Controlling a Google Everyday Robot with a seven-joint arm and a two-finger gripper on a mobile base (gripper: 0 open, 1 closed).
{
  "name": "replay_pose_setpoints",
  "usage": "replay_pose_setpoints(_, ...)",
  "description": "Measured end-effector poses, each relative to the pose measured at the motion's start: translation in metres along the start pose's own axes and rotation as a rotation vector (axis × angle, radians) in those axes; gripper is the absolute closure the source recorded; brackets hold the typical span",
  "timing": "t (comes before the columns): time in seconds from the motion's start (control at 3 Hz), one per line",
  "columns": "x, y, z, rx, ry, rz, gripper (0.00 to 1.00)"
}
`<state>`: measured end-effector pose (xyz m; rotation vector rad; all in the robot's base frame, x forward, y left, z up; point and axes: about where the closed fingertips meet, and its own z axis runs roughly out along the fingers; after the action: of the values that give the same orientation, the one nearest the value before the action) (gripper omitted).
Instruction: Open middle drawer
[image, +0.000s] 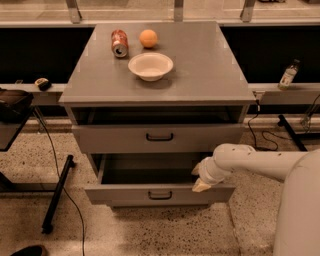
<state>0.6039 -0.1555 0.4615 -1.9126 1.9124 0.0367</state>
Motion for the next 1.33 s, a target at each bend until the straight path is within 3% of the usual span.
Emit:
replay_pose_setpoints(0.67, -0.026, 0.057, -0.009, -0.054, 0.010, -0.082, 0.30)
replay_pose_setpoints(1.33, -0.044, 0.089, 0.002, -0.131, -0.004, -0.136, 0.26)
